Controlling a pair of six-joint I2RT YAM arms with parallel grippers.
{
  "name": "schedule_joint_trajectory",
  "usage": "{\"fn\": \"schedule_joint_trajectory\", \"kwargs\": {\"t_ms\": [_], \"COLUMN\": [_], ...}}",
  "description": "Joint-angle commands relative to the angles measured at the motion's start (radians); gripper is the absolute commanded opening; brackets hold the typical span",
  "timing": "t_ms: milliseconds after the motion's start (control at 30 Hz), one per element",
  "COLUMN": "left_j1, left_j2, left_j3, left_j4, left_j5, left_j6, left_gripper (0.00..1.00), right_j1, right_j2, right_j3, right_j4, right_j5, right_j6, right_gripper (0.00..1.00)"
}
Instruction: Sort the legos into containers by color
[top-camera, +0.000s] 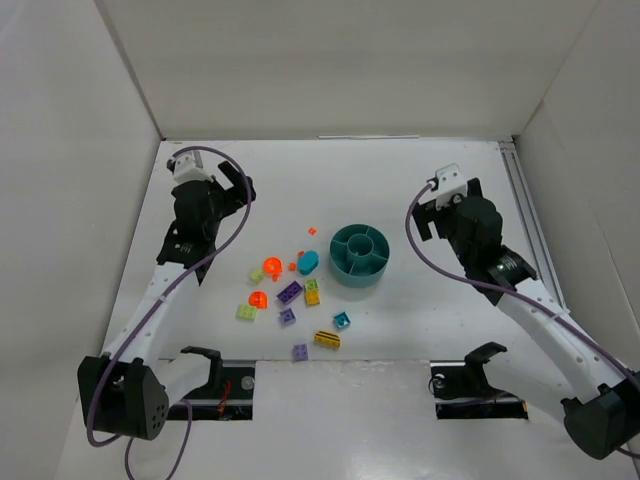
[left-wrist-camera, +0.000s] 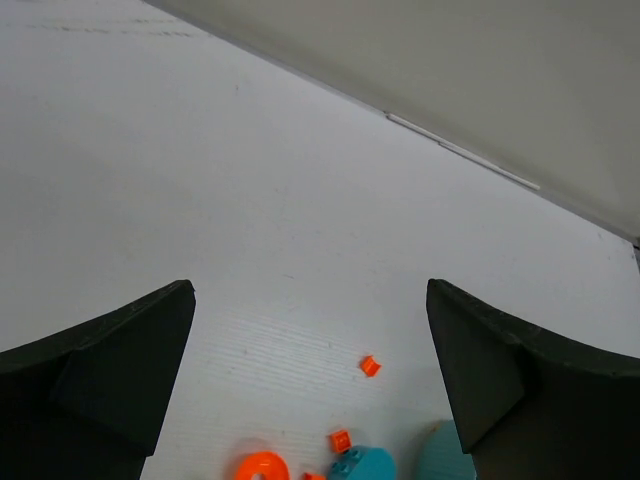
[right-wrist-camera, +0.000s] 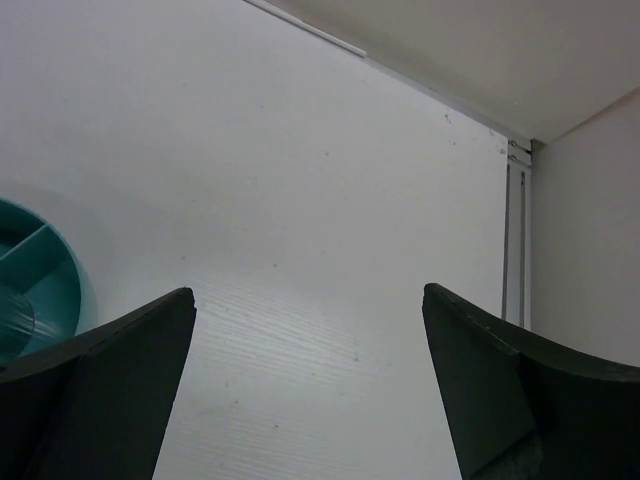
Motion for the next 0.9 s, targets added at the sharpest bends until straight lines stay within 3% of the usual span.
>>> {"fn": "schedule_joint_trajectory", "kwargs": {"t_ms": [0, 167, 300, 367, 500, 700, 867], "left_j1": [0.0, 0.01, 0.057, 0.057, 0.019, -0.056, -0.118], "left_j2": [-0.054, -0.054, -0.067, -0.067, -0.088, -0.24, -0.317], "left_j3": [0.088, 0.095, 0.035, 0.055, 0.053, -0.144, -0.22], "left_j4": [0.002, 0.072, 0.154, 0.117, -0.002, -0.072, -0.229], "left_j5": [-0.1, 0.069, 0.194, 0.194, 0.122, 0.042, -0.014], "left_j6": [0.077, 0.177, 0.108, 0.085, 0.006, -0.194, -0.287], "left_gripper": [1.0, 1.0, 1.0, 0.95, 1.0, 1.0, 1.0], "right_j1": [0.024, 0.083, 0.223, 0.3, 0.43, 0.614, 0.686], "right_j2": [-0.004, 0.009, 0.009, 0.009, 0.061, 0.185, 0.205], "right_j3": [0.051, 0.076, 0.065, 0.065, 0.099, 0.125, 0.066], "right_j4": [0.019, 0.008, 0.031, 0.01, -0.084, -0.231, -0.19], "right_j5": [0.092, 0.164, 0.225, 0.225, 0.208, 0.104, 0.003], "right_j6": [0.01, -0.015, -0.076, -0.085, -0.07, 0.066, 0.154], "right_gripper": [1.0, 1.0, 1.0, 1.0, 1.0, 1.0, 1.0]}}
